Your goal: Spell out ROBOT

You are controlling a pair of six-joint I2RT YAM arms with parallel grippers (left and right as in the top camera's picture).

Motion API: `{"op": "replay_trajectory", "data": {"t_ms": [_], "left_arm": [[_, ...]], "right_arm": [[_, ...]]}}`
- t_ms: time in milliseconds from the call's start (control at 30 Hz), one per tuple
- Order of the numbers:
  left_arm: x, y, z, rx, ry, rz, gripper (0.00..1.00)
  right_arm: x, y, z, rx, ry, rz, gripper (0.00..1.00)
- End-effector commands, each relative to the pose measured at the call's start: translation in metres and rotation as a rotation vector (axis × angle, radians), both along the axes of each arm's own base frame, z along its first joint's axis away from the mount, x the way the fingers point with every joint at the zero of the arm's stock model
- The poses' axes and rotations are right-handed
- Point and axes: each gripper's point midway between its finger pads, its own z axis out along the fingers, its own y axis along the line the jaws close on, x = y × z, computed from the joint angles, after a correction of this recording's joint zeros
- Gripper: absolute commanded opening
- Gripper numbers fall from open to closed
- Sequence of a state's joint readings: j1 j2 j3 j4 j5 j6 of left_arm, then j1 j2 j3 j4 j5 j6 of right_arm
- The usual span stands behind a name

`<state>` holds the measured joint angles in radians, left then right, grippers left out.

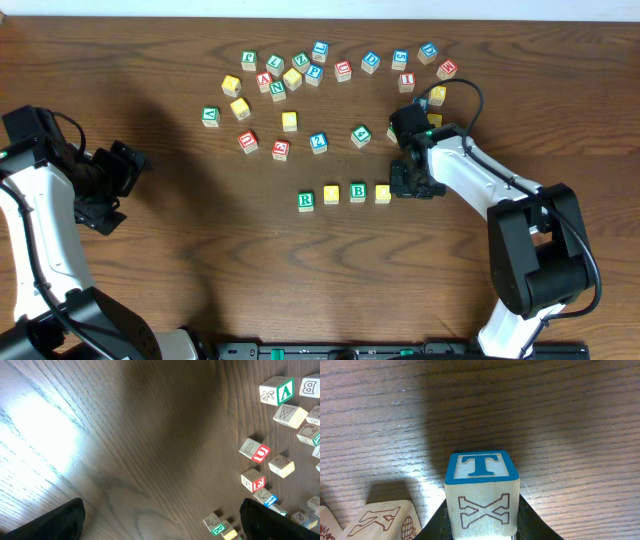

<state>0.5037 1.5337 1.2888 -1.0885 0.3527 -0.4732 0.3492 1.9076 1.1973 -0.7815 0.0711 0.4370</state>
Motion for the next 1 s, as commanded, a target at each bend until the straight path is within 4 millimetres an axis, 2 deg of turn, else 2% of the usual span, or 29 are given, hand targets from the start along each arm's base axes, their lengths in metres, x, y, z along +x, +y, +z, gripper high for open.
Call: {"op": "replay_trajectory", "data": {"t_ms": [0, 233, 467, 600, 667, 800, 967], "left_arm": [[-0.003, 0.000, -0.002, 0.006, 0.007, -0.007, 0.97], [-0.003, 0.000, -0.002, 0.006, 0.007, -0.007, 0.98], [-0.003, 0.000, -0.002, 0.006, 0.007, -0.007, 0.98], [-0.003, 0.000, -0.002, 0.006, 0.007, -0.007, 0.98], [-0.003, 0.000, -0.002, 0.006, 0.007, -0.007, 0.98], [-0.003, 0.000, -0.002, 0.006, 0.007, -0.007, 0.98], [-0.003, 0.000, -0.002, 0.005, 0.008, -0.007, 0.98]], "right_arm": [[0.002, 0.005, 0.009, 0.024, -0.022, 0.010, 0.21], [0.003, 0.017, 0.022, 0.112, 0.017, 0.003, 0.21], [-0.011, 0.010, 0.040, 0.189, 0.134, -0.046, 0.21], [-0.020, 0.008, 0.046, 0.303, 0.202, -0.025, 0.19], [-0.023, 0.005, 0.047, 0.321, 0.218, -0.021, 0.17], [-0.030, -0.006, 0.046, 0.312, 0.252, -0.050, 0.18], [-0.048, 0.001, 0.037, 0.371, 0.320, -0.067, 0.18]]}}
